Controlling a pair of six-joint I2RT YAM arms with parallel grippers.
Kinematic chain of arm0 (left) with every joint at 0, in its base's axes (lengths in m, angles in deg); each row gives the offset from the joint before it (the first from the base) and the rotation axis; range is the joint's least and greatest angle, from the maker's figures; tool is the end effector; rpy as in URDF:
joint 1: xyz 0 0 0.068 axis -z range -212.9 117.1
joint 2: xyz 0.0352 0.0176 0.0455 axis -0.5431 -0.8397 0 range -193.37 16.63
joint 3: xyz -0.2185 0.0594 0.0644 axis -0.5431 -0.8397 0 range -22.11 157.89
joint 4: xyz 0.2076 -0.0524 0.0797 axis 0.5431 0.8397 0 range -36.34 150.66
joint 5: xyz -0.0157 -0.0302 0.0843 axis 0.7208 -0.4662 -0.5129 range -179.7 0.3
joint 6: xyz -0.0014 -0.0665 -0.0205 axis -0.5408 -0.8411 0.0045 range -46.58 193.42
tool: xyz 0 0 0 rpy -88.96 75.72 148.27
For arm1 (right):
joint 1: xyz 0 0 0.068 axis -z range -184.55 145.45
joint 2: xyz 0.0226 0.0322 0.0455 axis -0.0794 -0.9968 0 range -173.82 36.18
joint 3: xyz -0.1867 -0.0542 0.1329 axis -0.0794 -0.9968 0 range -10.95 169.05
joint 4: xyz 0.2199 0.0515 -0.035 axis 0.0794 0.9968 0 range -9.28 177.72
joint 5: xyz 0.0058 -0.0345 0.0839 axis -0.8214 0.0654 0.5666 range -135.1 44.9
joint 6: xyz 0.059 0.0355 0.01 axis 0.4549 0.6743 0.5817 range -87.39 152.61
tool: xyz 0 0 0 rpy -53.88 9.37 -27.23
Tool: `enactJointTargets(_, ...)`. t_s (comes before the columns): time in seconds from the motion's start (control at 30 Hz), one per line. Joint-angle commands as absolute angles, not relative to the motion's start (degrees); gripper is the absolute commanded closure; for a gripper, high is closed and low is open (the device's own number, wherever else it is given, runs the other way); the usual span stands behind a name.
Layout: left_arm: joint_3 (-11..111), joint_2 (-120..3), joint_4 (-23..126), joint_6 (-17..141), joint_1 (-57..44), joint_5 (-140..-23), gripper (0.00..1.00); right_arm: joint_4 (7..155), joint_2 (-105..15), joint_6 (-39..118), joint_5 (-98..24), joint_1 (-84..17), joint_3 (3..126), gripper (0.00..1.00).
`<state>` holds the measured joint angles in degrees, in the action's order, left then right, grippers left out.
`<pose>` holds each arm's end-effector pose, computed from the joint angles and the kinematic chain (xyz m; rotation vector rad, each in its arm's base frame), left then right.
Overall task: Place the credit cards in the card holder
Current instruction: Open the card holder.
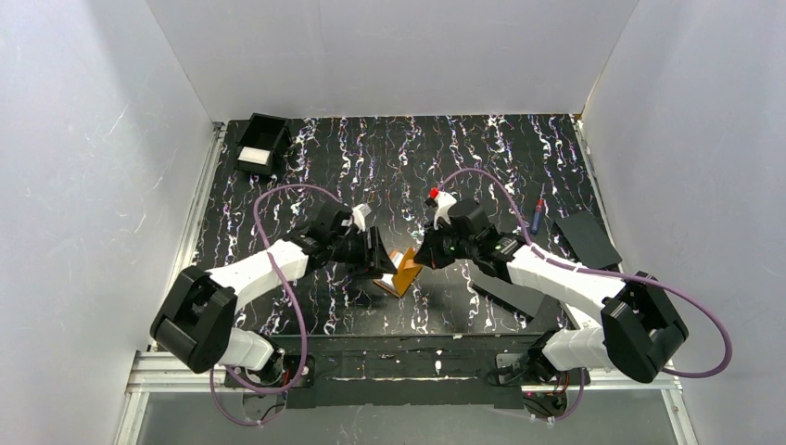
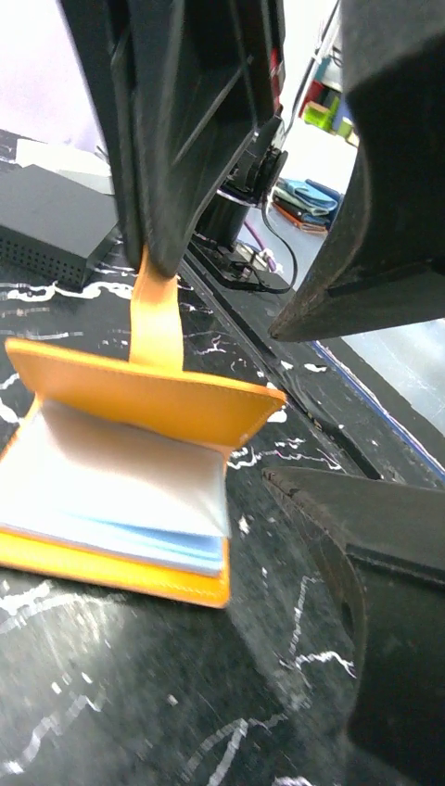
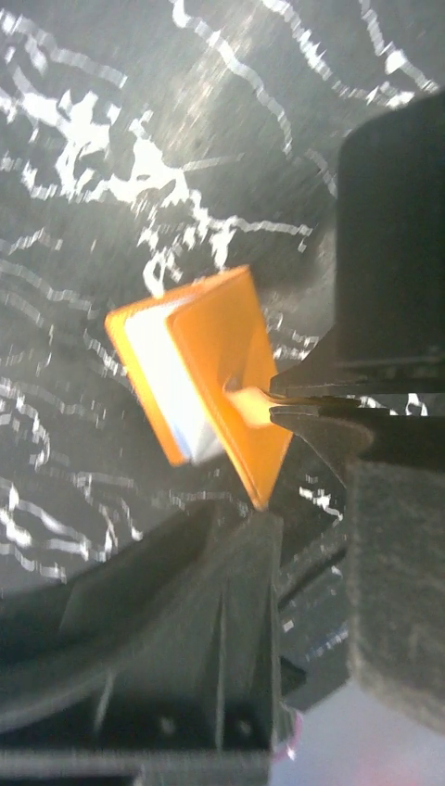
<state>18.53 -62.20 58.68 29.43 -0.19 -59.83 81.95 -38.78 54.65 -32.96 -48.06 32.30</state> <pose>0.2101 -0.1684 0.1677 0.0420 2.5583 -1.2140 0.1948 0.2012 0.2016 -0.5501 2.2001 0.8688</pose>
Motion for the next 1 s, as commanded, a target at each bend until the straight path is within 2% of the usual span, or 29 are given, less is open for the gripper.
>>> enactJointTargets(0.0, 23.0, -65.8, 58.7, 29.1, 2.5, -63.0, 0.53, 91.0, -36.3, 53.6, -45.6, -47.1, 30.9, 0.99)
enactJointTargets(0.13, 23.6, -67.2, 58.5, 28.2, 3.3, -66.0, 0.53, 101.8, -39.4, 57.3, -55.3, -45.0, 31.3, 0.99)
enactJointTargets(0.3, 25.6, -67.9, 61.4, 29.8, 3.3, -68.2, 0.40, 99.4, -39.2, 59.4, -54.3, -43.9, 27.2, 0.97)
enactJointTargets(0.5, 25.4, -71.2, 62.8, 29.5, 3.3, -68.7, 0.40, 101.1, -42.3, 57.8, -57.3, -41.5, 29.0, 0.96)
enactJointTargets(0.67, 24.1, -73.1, 58.8, 28.5, 3.3, -66.3, 0.37, 97.1, -42.5, 55.4, -50.6, -41.4, 29.3, 0.90)
enactJointTargets(0.83, 23.7, -76.1, 51.7, 26.3, 3.6, -60.8, 0.35, 96.1, -42.0, 54.5, -49.8, -41.4, 29.0, 0.88)
enactJointTargets(0.9, 23.7, -76.4, 51.8, 26.2, 3.8, -61.4, 0.39, 96.0, -41.8, 54.2, -50.0, -41.4, 28.9, 0.87)
enactJointTargets(0.97, 23.2, -76.1, 52.3, 26.3, 3.8, -62.5, 0.48, 95.8, -41.7, 54.3, -50.3, -41.4, 28.7, 0.87)
